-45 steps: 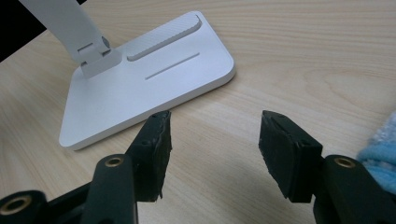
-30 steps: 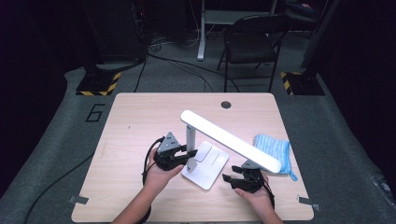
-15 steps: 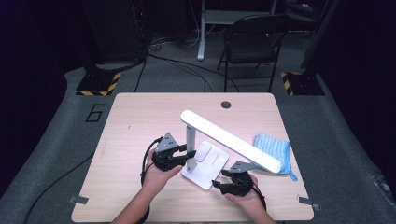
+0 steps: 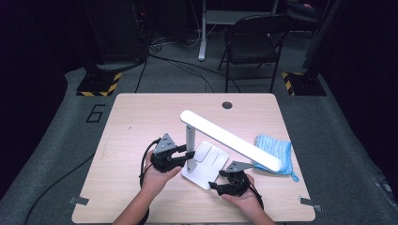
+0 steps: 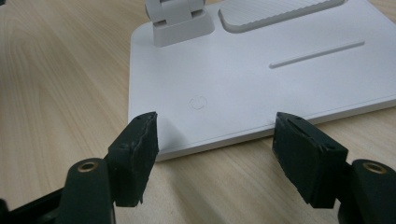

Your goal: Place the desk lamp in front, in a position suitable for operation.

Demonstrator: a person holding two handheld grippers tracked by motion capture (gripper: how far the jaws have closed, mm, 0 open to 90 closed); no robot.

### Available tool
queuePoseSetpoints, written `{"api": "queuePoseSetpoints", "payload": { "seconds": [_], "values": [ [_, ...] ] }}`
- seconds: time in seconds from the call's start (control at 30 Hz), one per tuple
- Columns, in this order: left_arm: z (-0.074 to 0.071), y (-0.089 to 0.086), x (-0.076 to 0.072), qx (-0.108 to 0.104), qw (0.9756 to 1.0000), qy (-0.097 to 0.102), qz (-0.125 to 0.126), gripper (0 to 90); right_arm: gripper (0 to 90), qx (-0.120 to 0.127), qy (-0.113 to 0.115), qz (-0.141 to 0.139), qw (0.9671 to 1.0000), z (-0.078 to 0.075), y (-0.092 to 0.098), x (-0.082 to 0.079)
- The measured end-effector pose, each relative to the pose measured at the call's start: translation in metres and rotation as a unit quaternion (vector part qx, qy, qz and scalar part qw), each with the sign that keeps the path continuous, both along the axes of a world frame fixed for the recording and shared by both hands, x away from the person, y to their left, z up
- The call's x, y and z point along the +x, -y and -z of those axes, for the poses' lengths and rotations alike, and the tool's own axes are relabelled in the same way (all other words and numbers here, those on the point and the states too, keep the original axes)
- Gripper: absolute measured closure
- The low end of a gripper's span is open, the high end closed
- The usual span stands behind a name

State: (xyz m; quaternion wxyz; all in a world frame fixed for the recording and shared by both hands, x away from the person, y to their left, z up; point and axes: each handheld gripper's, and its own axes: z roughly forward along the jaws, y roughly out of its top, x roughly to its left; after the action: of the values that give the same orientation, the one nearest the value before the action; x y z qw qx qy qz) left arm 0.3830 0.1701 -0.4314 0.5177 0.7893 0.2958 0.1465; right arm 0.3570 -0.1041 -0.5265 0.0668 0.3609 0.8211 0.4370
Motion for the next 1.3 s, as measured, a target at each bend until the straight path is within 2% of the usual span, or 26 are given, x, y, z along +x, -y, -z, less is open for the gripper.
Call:
{"api": "queuePoseSetpoints", "payload": {
  "seconds": [0.03,0.17,0.37,0.4,0.47,0.6,0.73,0.9,0.97,1.0,1.1,1.13,1.3],
  "values": [
    [0.0,0.0,-0.001,-0.001,1.0,0.0,-0.002,61.2,29.6,-0.006,0.015,-0.016,0.9997,0.001,0.001,0.003],
    [0.0,-0.001,-0.003,0.002,1.0,-0.001,-0.001,61.5,25.7,-0.006,0.014,-0.008,0.9999,0.001,-0.005,0.005],
    [-0.001,-0.005,-0.005,-0.005,1.0,-0.002,0.003,63.4,20.2,-0.02,0.04,-0.012,0.9989,-0.003,-0.014,0.003],
    [-0.001,-0.005,-0.005,-0.003,1.0,-0.002,0.002,63.4,19.6,-0.031,0.049,-0.017,0.9982,-0.003,-0.015,0.003],
    [0.0,-0.005,-0.006,-0.006,1.0,-0.002,0.002,63.2,17.7,-0.038,0.055,-0.015,0.9976,-0.002,-0.018,0.001],
    [0.0,-0.006,-0.006,-0.004,1.0,-0.001,-0.001,61.0,13.8,-0.052,0.053,-0.007,0.9972,-0.002,-0.024,-0.004],
    [0.001,-0.007,-0.006,-0.003,1.0,0.0,-0.008,57.9,13.1,-0.054,0.056,-0.004,0.997,-0.002,-0.026,-0.005],
    [0.001,-0.008,-0.005,-0.011,0.9998,-0.007,-0.015,51.4,9.2,-0.065,0.063,-0.012,0.9958,-0.001,-0.027,-0.005],
    [0.001,-0.008,-0.004,-0.008,0.9999,-0.003,-0.012,51.0,7.1,-0.073,0.062,-0.013,0.9953,0.0,-0.03,-0.007],
    [0.001,-0.008,-0.004,-0.009,0.9999,-0.003,-0.009,51.0,7.1,-0.078,0.072,-0.015,0.9943,0.001,-0.03,-0.006],
    [0.002,-0.005,-0.005,-0.011,0.9999,-0.006,-0.003,51.1,7.7,-0.087,0.07,-0.007,0.9937,0.002,-0.031,-0.007],
    [0.002,-0.005,-0.004,-0.007,1.0,0.0,0.002,51.1,7.1,-0.087,0.068,-0.002,0.9939,0.003,-0.031,-0.006],
    [0.002,-0.001,-0.005,-0.006,0.9998,-0.004,0.019,50.0,8.8,-0.086,0.052,-0.005,0.9949,0.001,-0.028,-0.004]
  ]
}}
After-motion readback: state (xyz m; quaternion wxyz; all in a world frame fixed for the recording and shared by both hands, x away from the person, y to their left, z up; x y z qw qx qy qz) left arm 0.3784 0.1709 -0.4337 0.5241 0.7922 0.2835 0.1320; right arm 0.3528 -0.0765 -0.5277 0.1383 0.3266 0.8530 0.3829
